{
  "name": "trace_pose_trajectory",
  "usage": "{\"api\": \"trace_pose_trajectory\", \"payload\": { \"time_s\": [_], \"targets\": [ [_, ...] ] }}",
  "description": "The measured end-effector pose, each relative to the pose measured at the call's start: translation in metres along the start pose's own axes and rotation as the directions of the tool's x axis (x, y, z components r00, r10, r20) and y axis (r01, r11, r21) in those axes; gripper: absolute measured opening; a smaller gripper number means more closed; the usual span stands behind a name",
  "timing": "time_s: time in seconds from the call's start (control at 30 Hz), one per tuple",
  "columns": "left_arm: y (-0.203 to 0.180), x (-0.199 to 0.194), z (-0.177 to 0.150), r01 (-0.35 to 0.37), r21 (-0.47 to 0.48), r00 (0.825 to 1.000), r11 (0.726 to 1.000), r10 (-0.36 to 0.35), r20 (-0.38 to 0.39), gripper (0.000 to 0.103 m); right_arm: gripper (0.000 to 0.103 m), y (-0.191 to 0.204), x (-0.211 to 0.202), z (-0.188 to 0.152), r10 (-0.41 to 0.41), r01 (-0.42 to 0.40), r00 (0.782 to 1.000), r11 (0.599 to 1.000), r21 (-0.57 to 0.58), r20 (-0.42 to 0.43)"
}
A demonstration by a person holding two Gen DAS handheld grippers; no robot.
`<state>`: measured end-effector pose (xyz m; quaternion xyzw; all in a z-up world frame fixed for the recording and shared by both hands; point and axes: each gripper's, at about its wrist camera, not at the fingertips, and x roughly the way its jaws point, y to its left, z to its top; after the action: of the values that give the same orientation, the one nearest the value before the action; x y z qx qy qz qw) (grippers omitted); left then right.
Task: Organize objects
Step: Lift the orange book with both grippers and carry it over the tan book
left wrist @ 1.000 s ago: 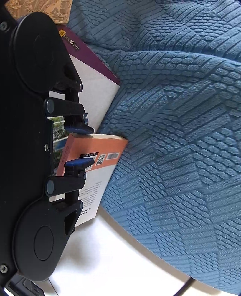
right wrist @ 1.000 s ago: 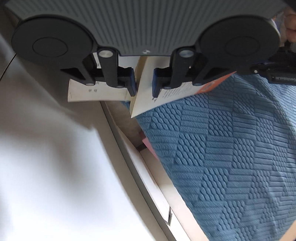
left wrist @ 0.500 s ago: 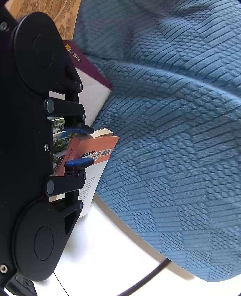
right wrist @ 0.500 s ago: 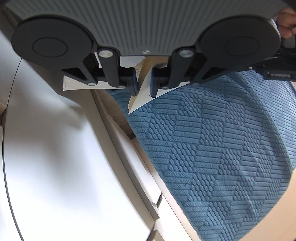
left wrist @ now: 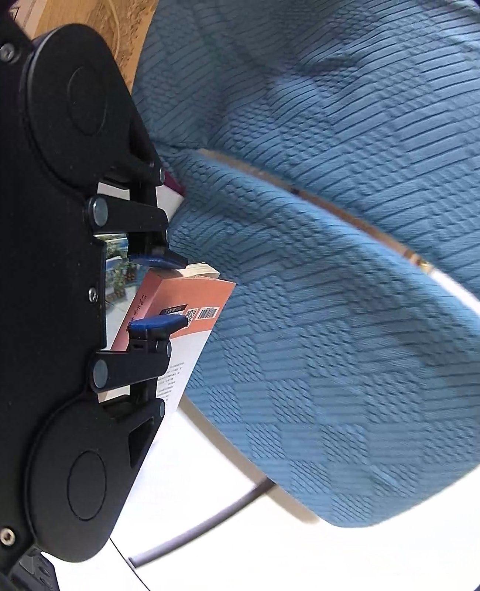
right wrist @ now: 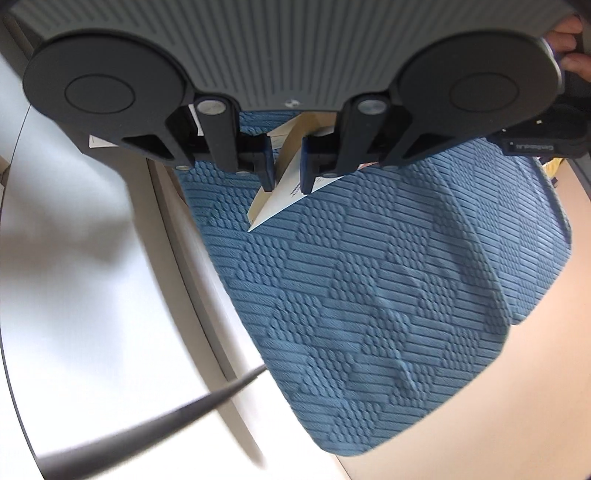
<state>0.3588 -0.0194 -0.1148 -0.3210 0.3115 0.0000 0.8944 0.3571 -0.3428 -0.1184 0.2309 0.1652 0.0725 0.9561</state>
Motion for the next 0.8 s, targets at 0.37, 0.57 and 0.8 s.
{"api": "trace_pose_trajectory", "payload": {
  "time_s": [0.37,0.57,0.8],
  "targets": [
    [0.039,-0.084,0.036,0.026,-0.084,0.995,0.996,-0.018,0.095,0.023,0.017,0.079,-0.012,0.007,0.096,-0.095,0.995,0.994,-0.058,0.022],
    [0.066,-0.116,0.043,0.026,-0.128,0.993,0.991,-0.01,0.121,0.021,0.017,0.119,-0.018,0.001,0.131,-0.128,0.991,0.988,-0.088,0.022],
    [0.109,-0.151,0.028,0.05,-0.184,0.994,0.982,-0.031,0.106,0.021,0.016,0.144,-0.032,-0.022,0.133,-0.131,0.991,0.984,-0.12,0.01]
  ]
}}
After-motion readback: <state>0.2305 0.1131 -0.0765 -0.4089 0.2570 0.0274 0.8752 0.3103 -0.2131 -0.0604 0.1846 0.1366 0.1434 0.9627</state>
